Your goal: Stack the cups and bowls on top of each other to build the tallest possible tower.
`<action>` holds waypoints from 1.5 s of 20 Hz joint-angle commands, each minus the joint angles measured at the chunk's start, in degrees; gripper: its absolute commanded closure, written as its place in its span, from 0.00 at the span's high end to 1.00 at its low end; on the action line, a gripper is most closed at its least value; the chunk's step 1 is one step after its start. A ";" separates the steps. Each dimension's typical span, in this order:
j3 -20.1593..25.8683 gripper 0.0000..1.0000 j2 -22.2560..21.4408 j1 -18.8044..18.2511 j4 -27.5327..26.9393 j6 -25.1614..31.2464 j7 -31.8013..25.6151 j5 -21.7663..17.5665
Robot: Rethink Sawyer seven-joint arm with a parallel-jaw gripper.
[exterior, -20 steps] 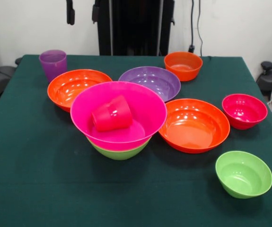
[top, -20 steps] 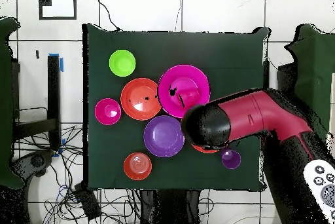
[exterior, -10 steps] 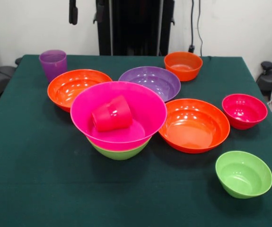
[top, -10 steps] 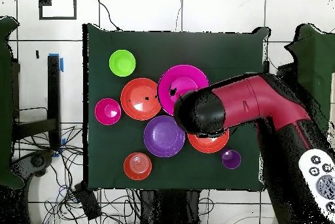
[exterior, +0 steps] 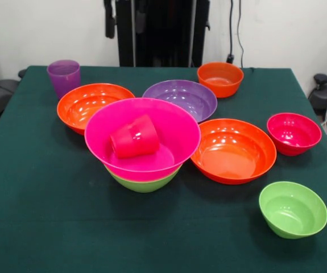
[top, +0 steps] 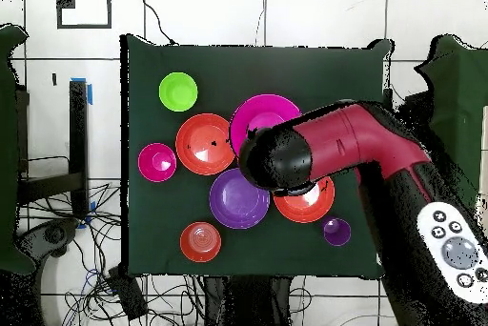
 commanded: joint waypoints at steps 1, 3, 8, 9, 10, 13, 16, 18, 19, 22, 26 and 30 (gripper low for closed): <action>2.29 1.00 6.57 3.82 2.16 -6.68 -11.24 -1.53; 2.33 1.00 6.64 4.26 2.64 -8.69 -9.76 -2.46; -0.40 1.00 7.27 6.65 0.94 -9.95 -7.07 -5.31; -0.93 1.00 7.39 6.86 0.31 -10.09 -7.01 -5.69; -1.62 1.00 7.44 7.21 -0.54 -9.62 -7.14 -6.21; -2.47 1.00 7.92 6.79 -2.64 -8.50 -9.47 -7.00; -4.07 1.00 7.84 7.58 -4.96 -5.20 -10.65 -8.83; -4.78 1.00 7.99 8.33 -6.07 -5.04 -9.46 -9.59; -5.27 1.00 8.08 8.55 -6.28 -4.78 -9.13 -10.01; -6.66 1.00 7.52 8.05 -7.27 -3.15 -8.97 -10.11; -7.90 1.00 7.39 7.40 -8.72 0.00 -9.73 -8.70; -6.80 1.00 5.90 5.12 -6.11 -1.63 -7.55 -3.30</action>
